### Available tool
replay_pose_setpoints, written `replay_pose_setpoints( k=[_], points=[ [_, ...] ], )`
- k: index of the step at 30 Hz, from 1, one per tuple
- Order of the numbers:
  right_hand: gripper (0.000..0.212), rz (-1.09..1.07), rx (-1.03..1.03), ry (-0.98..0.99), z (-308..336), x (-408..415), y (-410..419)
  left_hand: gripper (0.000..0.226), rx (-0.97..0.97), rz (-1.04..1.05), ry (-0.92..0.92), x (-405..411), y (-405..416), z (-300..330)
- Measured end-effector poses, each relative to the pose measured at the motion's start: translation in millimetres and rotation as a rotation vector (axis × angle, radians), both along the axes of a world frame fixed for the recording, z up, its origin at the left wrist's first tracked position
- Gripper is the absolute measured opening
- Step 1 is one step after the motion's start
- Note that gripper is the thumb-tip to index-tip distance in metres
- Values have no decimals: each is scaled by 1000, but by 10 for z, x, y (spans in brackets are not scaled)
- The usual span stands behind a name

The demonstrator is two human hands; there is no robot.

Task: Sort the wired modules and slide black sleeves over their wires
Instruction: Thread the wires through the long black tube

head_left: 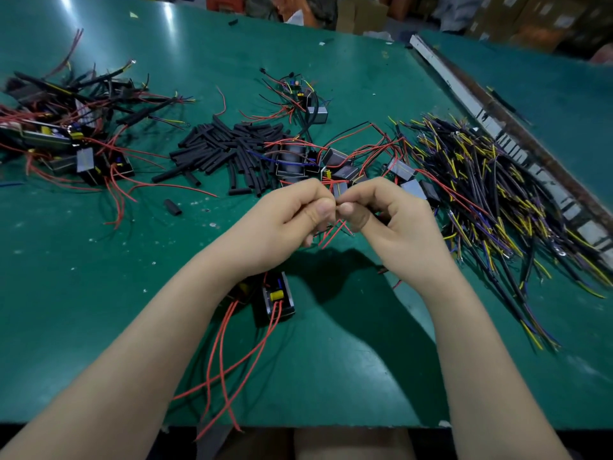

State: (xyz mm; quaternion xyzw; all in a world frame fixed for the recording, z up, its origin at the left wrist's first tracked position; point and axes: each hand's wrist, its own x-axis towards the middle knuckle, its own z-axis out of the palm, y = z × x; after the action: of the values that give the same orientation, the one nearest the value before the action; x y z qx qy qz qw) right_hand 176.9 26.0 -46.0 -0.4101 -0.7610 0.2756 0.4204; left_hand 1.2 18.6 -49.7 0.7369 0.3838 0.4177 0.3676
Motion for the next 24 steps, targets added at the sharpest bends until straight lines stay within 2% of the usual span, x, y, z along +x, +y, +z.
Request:
replay_pose_setpoints(
  k=[5,8,10,13,17,24],
  points=[
    [6,-164,147,2,-83,-178,-47,27,-75,202,-211,90,-7,-6],
    [14,-242,241,-140,-140,-228,-65,22,8,352,-89,145,-12,-59],
    [13,-264,359,-206,-135,-242,-82,17,90,427,18,160,-19,-85],
    [9,-323,468,-285,-116,-261,-115,17,148,470,82,163,-28,-85],
    [11,-407,445,-344,-97,-255,-120,21,83,444,112,122,2,-89],
    [12,-392,380,-216,-67,-212,-92,17,-87,275,-79,86,15,-38]
  ],
)
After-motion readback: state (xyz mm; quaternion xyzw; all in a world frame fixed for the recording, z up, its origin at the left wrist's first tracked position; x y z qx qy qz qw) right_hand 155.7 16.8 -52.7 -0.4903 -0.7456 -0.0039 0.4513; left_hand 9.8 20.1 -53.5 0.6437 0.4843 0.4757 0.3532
